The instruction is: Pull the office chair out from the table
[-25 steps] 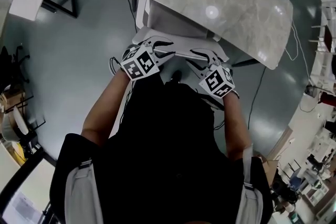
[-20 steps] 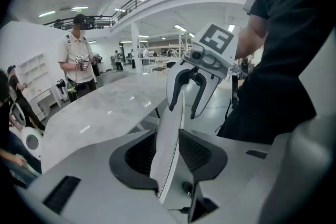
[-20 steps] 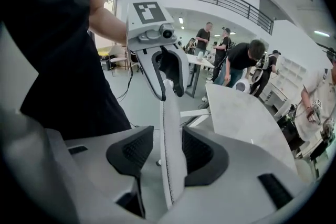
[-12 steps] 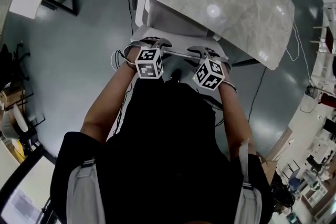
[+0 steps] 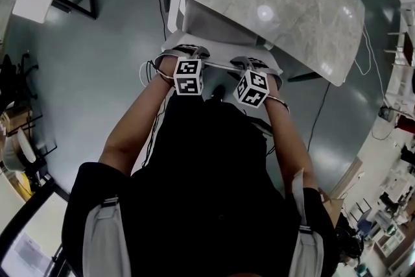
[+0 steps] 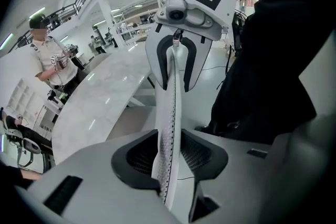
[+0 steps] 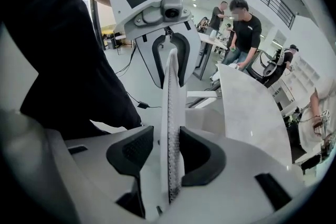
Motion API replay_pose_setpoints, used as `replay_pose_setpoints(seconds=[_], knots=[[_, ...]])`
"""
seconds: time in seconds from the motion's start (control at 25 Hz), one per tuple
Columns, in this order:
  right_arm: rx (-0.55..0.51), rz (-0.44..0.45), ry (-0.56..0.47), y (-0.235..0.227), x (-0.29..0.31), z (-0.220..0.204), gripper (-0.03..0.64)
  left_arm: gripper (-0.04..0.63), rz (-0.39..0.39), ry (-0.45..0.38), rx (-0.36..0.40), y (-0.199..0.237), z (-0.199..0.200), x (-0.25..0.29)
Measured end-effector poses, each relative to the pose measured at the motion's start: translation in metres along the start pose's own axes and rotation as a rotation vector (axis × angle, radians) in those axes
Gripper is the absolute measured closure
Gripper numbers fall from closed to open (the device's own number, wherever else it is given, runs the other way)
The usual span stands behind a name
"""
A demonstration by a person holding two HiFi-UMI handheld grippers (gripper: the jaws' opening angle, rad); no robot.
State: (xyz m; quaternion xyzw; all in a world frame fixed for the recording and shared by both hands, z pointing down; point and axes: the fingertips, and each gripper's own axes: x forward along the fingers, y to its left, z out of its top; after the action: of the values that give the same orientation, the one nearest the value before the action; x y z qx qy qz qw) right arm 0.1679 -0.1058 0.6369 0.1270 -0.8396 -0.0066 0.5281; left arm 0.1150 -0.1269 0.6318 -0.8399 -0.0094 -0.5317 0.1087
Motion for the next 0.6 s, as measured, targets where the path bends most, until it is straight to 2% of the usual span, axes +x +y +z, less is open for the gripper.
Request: replay_pose_setpoints(seconds=[0.28,0.48,0.6], knots=[[0.006,-0.007,0.012,0.001,0.009,-0.001,0.457,0.479,0.028,0.061,0.01,0.0,-0.012,0.005],[0.002,-0.038,0.024,-0.004,0.011,-0.003,0.512,0.486,0.028,0.077,0.01,0.0,-0.013,0.008],[0.006,-0.033,0.026,-0.004,0.012,-0.002,0.52,0.489,0.025,0.076,0.007,0.0,-0.014,0.008]])
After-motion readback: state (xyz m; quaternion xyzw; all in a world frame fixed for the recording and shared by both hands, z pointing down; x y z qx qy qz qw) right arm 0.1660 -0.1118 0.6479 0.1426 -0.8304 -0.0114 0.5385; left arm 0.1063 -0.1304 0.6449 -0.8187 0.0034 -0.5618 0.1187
